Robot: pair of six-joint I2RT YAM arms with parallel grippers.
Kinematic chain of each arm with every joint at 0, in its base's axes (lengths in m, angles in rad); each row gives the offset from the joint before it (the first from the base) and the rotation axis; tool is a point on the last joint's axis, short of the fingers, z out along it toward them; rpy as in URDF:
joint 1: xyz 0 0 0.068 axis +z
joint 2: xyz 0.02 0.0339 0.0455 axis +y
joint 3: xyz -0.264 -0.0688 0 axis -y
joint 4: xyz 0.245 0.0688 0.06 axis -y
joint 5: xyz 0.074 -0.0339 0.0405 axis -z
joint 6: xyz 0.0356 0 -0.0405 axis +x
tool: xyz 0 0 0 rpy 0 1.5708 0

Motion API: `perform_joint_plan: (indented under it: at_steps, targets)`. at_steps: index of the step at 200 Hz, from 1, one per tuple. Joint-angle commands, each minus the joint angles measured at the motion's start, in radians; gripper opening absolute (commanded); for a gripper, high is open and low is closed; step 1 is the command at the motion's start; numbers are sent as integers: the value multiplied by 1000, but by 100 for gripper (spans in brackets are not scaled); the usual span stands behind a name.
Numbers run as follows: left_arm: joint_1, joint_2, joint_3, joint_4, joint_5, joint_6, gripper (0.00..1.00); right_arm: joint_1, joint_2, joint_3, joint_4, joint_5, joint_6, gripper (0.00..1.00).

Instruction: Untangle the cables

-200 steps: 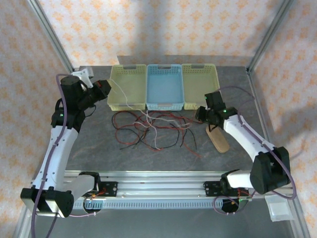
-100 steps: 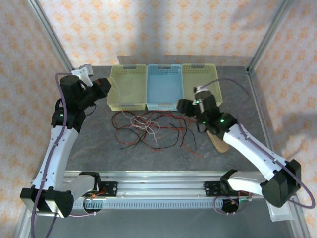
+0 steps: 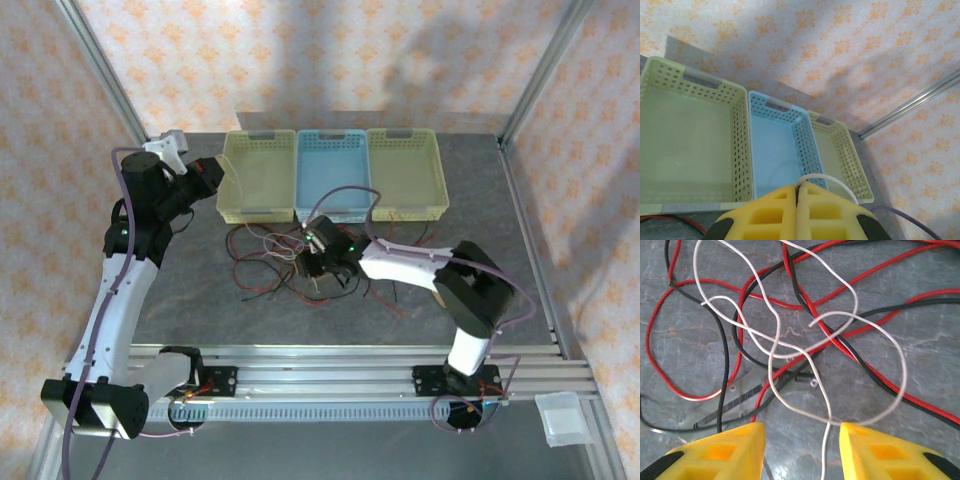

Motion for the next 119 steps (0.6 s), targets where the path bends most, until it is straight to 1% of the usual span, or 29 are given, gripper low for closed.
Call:
perform_joint_plan:
  at_steps: [1,28,65,91,119]
  targets:
    - [-9,-21,27,13,-20,-10,0,7,31,78,27,39,-3,44]
    - [-9,-20,27,16,-20,-16,0,10,110,157,12,38,19,42]
    - [-9,-26,33,5,-32,-9,0,11,187,239,-52,139,50,35]
    - [-9,-28,25,14,-30,-16,0,11,233,286,-76,135,54,32]
    - [-9,-31,27,12,-32,-16,0,11,284,341,-125,177,57,29]
